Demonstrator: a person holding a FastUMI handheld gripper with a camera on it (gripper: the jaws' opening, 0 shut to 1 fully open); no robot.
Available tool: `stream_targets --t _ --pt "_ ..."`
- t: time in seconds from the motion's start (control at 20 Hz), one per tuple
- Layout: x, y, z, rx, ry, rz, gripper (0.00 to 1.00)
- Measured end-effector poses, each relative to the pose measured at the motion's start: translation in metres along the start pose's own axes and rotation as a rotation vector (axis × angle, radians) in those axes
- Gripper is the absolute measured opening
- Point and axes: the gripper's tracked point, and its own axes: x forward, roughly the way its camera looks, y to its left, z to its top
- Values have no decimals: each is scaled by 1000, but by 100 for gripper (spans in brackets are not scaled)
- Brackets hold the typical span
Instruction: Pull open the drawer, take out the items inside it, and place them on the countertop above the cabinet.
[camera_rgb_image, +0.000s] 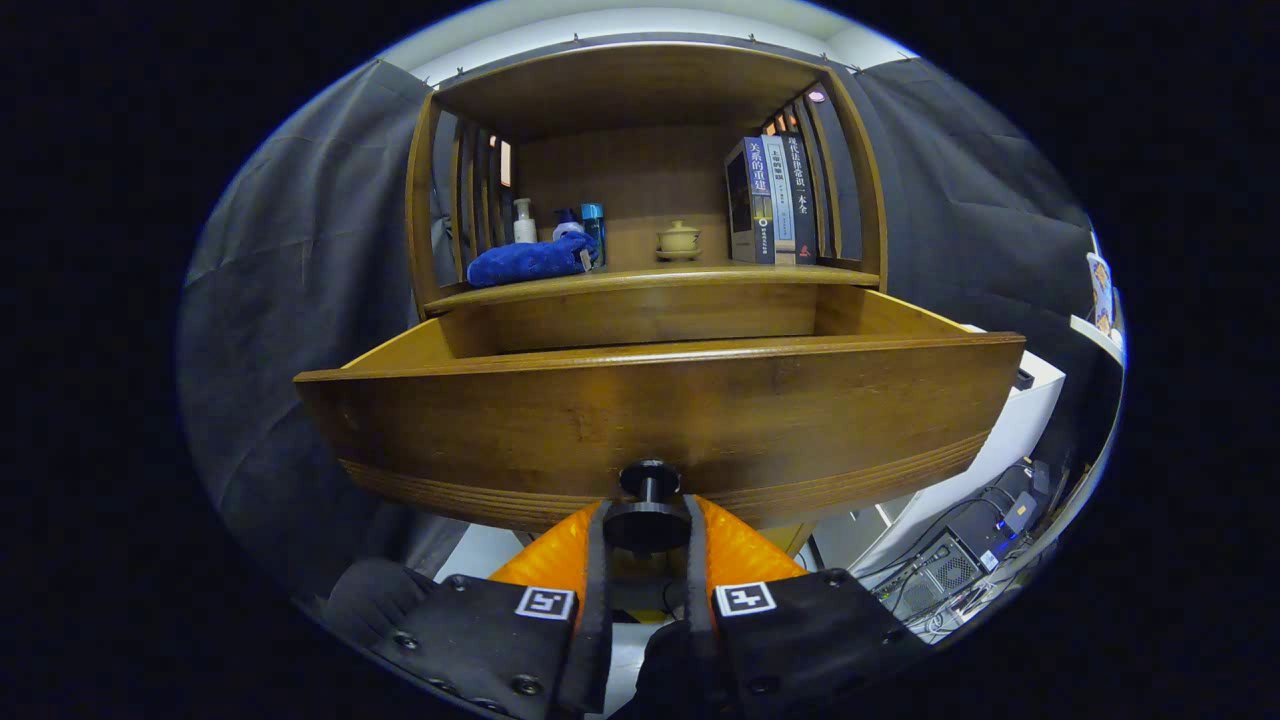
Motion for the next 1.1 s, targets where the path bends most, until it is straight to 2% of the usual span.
stream_targets --t 0.15,0.3,0.4,0.45,0.7,1.1 --pt "1 -1 -1 -18 4 -4 39" --pt "-3 -2 5 -21 -1 -10 51" --pt "-10 -4 21 -32 -46 -25 55" --pt "-12 -4 29 -47 -61 -25 60" --pt "-37 12 80 -30 -143 34 100" --pt "-24 3 152 -11 -201 26 100"
